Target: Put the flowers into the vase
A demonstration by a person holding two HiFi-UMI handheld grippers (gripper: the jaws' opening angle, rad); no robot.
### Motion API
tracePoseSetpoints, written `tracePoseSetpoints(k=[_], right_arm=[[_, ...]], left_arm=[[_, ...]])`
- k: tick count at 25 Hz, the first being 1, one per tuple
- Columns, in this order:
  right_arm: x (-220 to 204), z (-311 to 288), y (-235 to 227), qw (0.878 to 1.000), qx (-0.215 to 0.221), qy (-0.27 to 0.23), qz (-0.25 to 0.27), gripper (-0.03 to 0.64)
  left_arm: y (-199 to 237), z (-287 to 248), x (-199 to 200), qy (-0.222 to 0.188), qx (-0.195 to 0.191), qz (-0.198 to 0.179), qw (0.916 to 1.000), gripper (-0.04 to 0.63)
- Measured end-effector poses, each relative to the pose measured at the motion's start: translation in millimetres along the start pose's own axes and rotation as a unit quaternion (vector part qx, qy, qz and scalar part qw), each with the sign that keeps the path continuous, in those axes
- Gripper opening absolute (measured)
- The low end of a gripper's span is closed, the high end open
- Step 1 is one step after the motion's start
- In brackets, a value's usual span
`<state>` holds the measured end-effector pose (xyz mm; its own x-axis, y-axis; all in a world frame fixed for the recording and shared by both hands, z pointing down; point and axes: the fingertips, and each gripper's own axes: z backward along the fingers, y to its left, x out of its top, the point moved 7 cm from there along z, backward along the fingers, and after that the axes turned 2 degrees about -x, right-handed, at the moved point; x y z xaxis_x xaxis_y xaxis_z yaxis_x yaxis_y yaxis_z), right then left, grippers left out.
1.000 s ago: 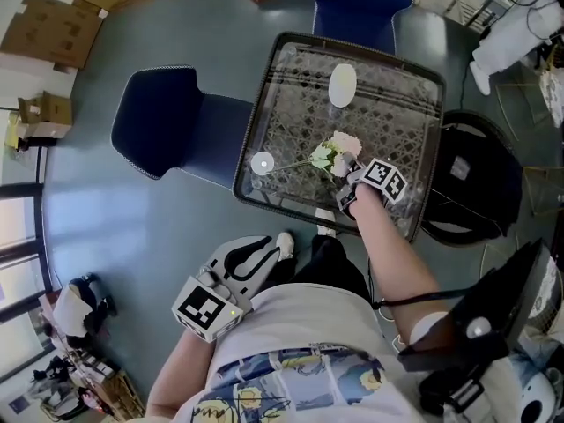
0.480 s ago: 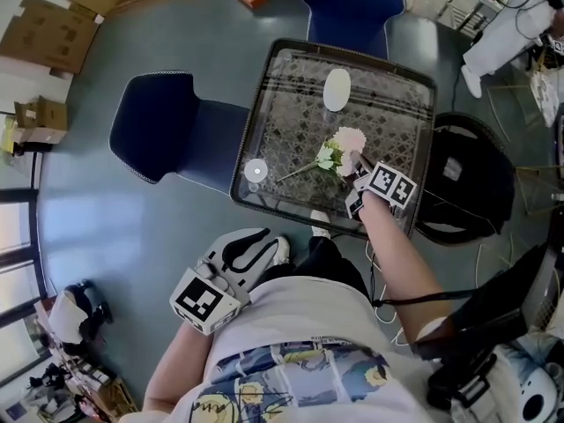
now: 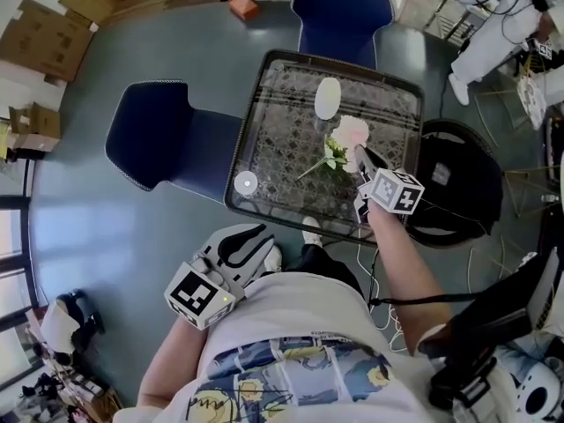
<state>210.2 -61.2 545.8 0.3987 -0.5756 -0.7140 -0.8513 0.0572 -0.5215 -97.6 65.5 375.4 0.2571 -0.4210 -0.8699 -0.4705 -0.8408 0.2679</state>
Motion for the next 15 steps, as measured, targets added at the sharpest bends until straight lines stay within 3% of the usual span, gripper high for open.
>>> tracePoseSetpoints(k=[8,15], right_arm=[[48,20,25,0.992,0.010,-0.033,0.123,0.020],[87,35,47,0.979,0.026,-0.053,0.194,0.018]], left_arm=[[2,4,4,-0.017,-0.003,-0.010,0.9998,0.063],[5,7,4,-0.026,0.005,-0.013,0.9996,0.063]])
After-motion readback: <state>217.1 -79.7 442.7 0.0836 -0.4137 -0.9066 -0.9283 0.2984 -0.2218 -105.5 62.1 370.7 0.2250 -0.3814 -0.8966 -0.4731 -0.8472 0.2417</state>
